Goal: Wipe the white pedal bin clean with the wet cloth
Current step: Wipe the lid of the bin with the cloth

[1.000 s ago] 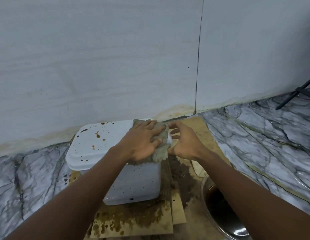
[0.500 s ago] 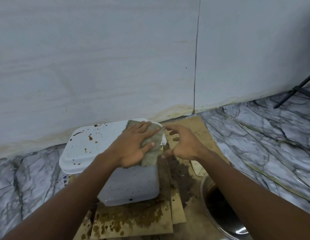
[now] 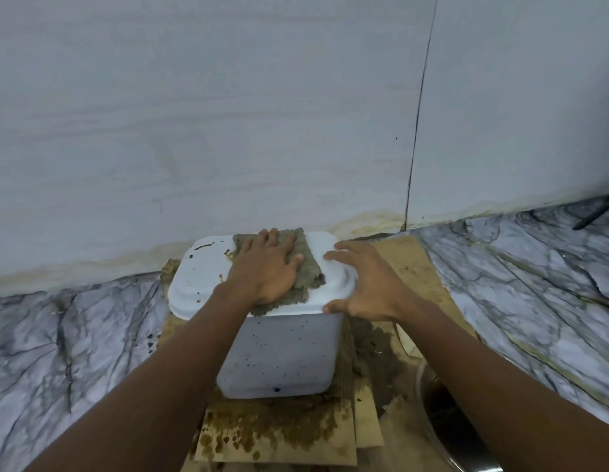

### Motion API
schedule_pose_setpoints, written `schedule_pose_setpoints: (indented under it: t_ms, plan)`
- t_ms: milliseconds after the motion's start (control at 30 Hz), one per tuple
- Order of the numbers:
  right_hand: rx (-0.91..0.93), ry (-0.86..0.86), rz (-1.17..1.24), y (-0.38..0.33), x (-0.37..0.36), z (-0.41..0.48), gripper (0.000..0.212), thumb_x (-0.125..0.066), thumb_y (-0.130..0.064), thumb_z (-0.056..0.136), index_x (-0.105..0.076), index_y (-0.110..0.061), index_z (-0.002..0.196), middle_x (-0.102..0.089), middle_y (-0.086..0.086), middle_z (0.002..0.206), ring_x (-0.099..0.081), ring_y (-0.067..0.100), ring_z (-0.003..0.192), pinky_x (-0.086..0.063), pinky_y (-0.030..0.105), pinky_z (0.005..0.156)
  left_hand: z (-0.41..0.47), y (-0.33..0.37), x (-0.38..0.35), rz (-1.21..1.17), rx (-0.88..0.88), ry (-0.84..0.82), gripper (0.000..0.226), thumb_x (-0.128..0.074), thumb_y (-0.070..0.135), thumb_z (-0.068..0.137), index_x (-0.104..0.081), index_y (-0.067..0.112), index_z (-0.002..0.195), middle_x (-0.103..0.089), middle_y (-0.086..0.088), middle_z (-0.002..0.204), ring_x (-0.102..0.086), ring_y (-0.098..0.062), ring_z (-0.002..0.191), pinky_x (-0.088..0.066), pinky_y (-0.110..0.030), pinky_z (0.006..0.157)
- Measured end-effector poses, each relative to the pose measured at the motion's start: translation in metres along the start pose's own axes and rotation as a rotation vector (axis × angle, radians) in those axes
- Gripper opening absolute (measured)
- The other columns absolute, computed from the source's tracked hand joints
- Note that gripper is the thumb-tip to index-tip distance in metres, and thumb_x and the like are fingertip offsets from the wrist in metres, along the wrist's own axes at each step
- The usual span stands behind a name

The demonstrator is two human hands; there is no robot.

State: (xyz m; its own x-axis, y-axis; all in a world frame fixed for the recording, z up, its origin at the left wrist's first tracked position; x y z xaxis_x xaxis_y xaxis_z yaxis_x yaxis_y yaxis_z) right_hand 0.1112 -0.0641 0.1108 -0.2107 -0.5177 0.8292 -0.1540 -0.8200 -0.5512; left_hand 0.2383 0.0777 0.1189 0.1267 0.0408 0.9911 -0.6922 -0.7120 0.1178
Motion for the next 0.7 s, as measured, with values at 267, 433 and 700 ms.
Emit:
schedule_pose_setpoints:
  t_ms: [267,433,700]
  plan:
    - [0.096,0.029,-0.069,-0.007,-0.001,0.003,0.091,-0.083,-0.065,0.059,-0.052,-0.033,0.139,-0.047,-0.005,0.148,-0.036,0.018,0.139,-0.030,0.042,0.117,-0.048,-0.003,-0.003,-0.031,-0.204,0.009,0.058,-0.016,0.055,0.105,-0.001,0.040,0.159,0.002,0.006,0.168,0.008,-0.009,0.153,0.008,-0.032,0.124]
    - [0.203,0.008,-0.170,-0.031,-0.012,0.007,0.099,-0.076,-0.066,0.071,-0.032,-0.032,0.153,-0.021,-0.010,0.163,-0.004,0.009,0.152,-0.010,0.030,0.120,-0.061,-0.044,0.005,-0.082,-0.071,0.023,0.057,-0.017,0.058,0.104,-0.005,0.043,0.158,0.002,0.008,0.168,0.008,-0.007,0.153,0.011,-0.026,0.119]
    - [0.183,-0.025,-0.102,-0.030,-0.032,0.012,0.095,-0.072,-0.060,0.081,-0.022,-0.031,0.156,-0.011,-0.006,0.166,0.000,0.013,0.152,0.004,0.026,0.117,-0.013,-0.049,0.007,-0.066,0.059,0.007,0.060,-0.017,0.052,0.105,-0.007,0.032,0.161,-0.001,-0.004,0.169,0.005,-0.019,0.155,0.003,-0.038,0.124]
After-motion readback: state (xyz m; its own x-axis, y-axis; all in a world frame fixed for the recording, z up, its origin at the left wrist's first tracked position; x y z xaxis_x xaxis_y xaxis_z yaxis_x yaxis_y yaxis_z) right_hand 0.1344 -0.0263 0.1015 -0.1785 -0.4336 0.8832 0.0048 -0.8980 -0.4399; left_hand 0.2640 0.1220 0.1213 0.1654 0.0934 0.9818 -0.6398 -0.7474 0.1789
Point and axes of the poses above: each hand's wrist, its own z-axis towards the middle knuckle, its own x-axis out of the back of the hand, y = z × x, the point moved 5 cm from there along z, towards the middle knuckle
